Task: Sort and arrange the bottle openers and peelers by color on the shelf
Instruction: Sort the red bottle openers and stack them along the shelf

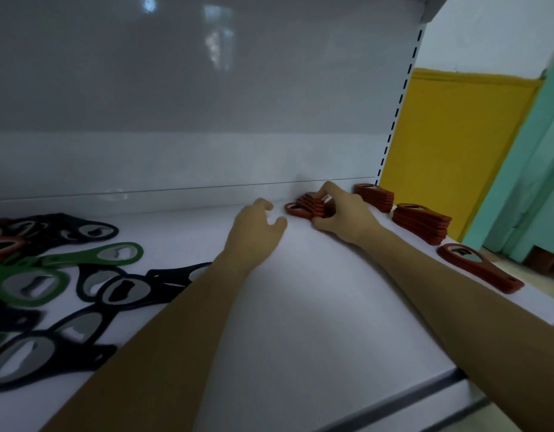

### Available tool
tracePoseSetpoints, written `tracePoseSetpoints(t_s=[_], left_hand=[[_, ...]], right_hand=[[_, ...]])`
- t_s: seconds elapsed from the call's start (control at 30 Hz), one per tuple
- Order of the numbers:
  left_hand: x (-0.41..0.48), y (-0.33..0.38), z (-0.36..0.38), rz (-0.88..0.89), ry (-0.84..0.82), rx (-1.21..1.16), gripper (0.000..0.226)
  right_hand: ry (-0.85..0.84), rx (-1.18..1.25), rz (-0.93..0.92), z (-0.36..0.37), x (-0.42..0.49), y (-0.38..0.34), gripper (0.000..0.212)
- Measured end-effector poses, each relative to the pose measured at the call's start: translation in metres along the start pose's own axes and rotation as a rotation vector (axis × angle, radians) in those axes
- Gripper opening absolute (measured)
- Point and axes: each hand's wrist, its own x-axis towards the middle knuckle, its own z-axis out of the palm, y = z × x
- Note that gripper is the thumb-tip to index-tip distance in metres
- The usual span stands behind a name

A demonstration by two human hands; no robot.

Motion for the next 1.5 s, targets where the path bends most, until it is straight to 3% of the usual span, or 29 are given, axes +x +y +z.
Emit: tracePoseSetpoints(t_s=[0.17, 0.37, 0.57, 0.7, 0.8, 0.9, 1.1, 1.23, 1.4, 1.5], left_hand=[[0.01, -0.004, -0.019, -0.206, 0.004, -0.357, 0.053], [0.017, -0.016, -0.032, -0.375, -0.058, -0.832, 0.062], [0.011, -0.009, -0.034, -0.272, -0.182, -0.762, 0.013], [0.008, -0.011, -0.034, -0.292, -0.138, -0.849, 0.034], [0.007, -0.007, -0.031, -0.317, 0.029, -0.932, 0.032], [0.012, 0.002, -0.033, -0.215, 0.125, -0.949, 0.032], [0.009, 0.021, -0.04, -0.158, -0.014, -0.99, 0.036], [0.011, 0.021, -0.045, -0.197, -0.086, -1.09, 0.038], [0.007, 0.019, -0.045, -0.057, -0.155, -1.112, 0.034], [0.005, 0.017, -0.044, -0.029, -0.152, -1.138, 0.028]], right_hand=[[-0.128, 0.129, -0.153, 0.019, -0.011, -0.03, 0.033], [-0.161, 0.189, -0.153, 0.014, -0.016, -0.028, 0.033], [-0.212, 0.192, -0.265, 0.016, -0.022, -0.035, 0.038], [-0.211, 0.198, -0.322, 0.025, -0.024, -0.041, 0.038], [-0.186, 0.219, -0.333, 0.025, -0.024, -0.041, 0.039], [-0.155, 0.328, -0.3, 0.025, -0.024, -0.045, 0.042], [-0.032, 0.332, -0.192, 0.027, -0.022, -0.05, 0.045], [-0.065, 0.375, -0.157, 0.026, -0.024, -0.053, 0.044], [-0.134, 0.813, -0.105, 0.025, -0.026, -0.062, 0.036], [-0.178, 0.912, -0.094, 0.023, -0.026, -0.06, 0.034]])
